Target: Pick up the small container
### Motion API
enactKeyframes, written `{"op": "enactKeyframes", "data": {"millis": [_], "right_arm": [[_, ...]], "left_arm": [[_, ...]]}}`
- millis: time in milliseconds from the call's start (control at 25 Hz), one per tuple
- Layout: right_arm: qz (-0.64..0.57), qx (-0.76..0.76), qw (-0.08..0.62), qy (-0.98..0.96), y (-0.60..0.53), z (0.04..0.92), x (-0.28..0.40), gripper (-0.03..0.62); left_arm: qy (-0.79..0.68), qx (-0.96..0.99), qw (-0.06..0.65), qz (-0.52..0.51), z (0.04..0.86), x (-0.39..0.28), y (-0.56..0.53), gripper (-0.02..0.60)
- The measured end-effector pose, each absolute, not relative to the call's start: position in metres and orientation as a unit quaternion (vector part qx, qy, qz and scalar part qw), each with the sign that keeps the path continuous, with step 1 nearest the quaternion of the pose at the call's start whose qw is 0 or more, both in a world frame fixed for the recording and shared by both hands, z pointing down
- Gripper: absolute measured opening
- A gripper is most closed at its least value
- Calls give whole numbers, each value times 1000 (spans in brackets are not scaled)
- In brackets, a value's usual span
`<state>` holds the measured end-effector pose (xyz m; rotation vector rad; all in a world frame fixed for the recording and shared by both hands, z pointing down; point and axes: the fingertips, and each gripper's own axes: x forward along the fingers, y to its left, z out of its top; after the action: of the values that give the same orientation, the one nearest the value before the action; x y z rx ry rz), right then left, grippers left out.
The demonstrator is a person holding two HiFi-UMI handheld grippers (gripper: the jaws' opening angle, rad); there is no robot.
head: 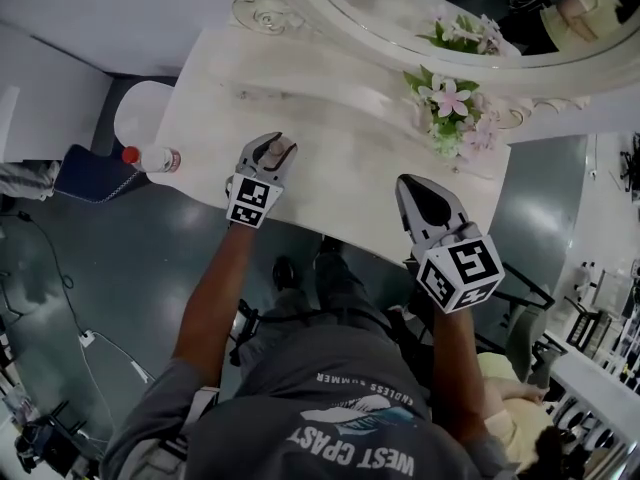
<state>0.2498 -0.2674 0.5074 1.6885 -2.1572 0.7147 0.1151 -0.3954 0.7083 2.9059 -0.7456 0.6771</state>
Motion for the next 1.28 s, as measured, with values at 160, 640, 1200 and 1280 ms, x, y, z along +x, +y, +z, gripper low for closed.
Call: {"op": "enactKeyframes", "data": {"millis": [160, 640, 1200, 1280], "right_arm": [[249, 591, 153, -752, -264, 504, 248, 26], [228, 599, 127, -757, -250, 475, 231, 26], [178, 609, 111, -765, -233, 431, 205, 26], [170, 612, 107, -765, -232, 423, 204, 26]], "left_arm": [[-248, 940, 23, 234, 702, 117, -393, 133], [-229, 953, -7, 199, 588, 90, -386, 132], [-236, 956, -39, 171, 464, 20, -364, 132], [-233, 957, -48, 166, 445, 11, -357, 132]]}}
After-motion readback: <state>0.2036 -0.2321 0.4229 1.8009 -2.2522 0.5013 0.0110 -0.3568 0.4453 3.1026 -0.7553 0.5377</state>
